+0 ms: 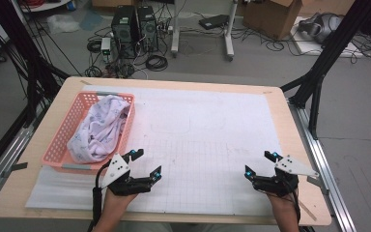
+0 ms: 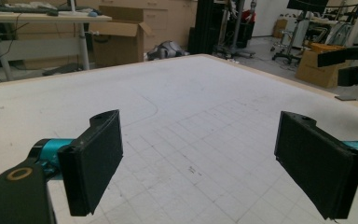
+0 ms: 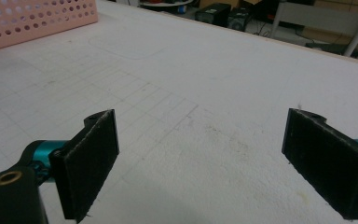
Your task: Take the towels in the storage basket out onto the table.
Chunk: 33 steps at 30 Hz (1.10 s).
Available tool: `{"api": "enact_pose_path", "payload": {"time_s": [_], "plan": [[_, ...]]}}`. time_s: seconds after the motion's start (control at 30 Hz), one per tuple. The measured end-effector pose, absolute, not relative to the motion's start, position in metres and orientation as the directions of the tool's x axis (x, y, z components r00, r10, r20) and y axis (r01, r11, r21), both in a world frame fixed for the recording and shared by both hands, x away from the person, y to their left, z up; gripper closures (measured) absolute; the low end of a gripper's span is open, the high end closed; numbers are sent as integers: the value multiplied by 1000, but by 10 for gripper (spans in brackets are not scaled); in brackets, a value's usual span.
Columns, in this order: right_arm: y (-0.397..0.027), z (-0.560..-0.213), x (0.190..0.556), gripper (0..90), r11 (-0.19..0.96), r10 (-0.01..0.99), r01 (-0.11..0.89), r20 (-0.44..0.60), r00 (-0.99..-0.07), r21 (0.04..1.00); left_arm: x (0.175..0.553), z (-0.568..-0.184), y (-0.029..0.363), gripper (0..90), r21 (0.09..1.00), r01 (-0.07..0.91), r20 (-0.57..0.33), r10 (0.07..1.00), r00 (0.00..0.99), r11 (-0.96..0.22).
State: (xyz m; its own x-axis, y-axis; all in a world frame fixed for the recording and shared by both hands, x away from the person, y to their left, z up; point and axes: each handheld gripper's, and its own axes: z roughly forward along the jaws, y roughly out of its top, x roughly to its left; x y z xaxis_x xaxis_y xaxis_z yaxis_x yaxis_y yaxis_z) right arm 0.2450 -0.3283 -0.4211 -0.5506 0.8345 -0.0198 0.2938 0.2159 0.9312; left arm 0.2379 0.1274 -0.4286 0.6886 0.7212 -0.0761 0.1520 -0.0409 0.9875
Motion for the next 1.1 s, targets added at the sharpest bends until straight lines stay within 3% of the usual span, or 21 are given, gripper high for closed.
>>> {"api": "enact_pose_path", "payload": {"time_s": [1.1], "plan": [[-321,-420,250,93,228,824,302,-18,-566,926,232,-406,135,157,989,149,-117,696,709,15]]}}
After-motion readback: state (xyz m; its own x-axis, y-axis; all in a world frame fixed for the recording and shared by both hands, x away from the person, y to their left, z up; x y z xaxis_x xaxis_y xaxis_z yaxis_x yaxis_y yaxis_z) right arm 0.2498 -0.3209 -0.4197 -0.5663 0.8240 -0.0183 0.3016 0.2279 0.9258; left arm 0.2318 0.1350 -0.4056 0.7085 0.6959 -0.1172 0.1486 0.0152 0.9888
